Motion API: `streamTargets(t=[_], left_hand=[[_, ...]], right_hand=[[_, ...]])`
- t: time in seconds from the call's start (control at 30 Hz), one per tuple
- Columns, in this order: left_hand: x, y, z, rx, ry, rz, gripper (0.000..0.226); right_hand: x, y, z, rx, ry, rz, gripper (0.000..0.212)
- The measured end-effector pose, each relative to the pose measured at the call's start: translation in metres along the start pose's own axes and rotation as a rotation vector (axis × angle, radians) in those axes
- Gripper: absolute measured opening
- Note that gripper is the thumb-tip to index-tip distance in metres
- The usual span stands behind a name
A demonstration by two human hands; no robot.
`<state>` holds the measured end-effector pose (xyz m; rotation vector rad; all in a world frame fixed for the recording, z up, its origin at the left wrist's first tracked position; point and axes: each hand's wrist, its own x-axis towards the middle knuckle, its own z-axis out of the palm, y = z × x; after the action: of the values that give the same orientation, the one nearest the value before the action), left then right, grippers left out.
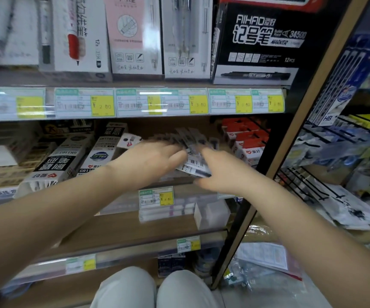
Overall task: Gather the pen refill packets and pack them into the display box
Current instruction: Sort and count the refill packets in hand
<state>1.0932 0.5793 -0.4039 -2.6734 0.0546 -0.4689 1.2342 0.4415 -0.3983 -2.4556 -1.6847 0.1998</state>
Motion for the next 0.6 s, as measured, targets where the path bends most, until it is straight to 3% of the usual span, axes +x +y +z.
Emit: streamTargets(t=[0.1, 0.2, 0.27, 0.33, 0.4, 0.47, 0.53, 0.6], left_hand=[[0.000, 0.003, 0.002, 0.053, 0.191, -0.055, 0.039], [-0.010, 0.014, 0.007, 0.008, 0.393, -0.261, 0.047], [-0.020, 0.034, 0.008, -0.273, 0.467, -0.464, 0.059], [-0.021, 0.062, 0.005, -0.729, 0.442, -0.695, 0.066], [-0.013, 0.083, 0.008, -1.298, 0.402, -0.857, 0.060], [-0.002, 0.091, 0.008, -1.703, 0.447, -1.119, 0.054], [0.004, 0.094, 0.010, -1.857, 0.482, -1.308, 0.049], [0.005, 0.096, 0.015, -1.878, 0.526, -1.324, 0.043]], right_hand=[[-0.003, -0.004, 0.013, 0.042, 0.083, 0.024, 0.021], [-0.009, -0.004, 0.025, 0.141, 0.214, 0.145, 0.017], [-0.017, -0.011, 0.030, 0.181, 0.303, 0.207, 0.017], [-0.024, -0.021, 0.038, 0.182, 0.332, 0.240, 0.021], [-0.029, -0.034, 0.046, 0.208, 0.319, 0.242, 0.026], [-0.031, -0.045, 0.053, 0.229, 0.315, 0.228, 0.031], [-0.034, -0.050, 0.059, 0.204, 0.337, 0.219, 0.040], [-0.037, -0.051, 0.061, 0.206, 0.325, 0.209, 0.050]])
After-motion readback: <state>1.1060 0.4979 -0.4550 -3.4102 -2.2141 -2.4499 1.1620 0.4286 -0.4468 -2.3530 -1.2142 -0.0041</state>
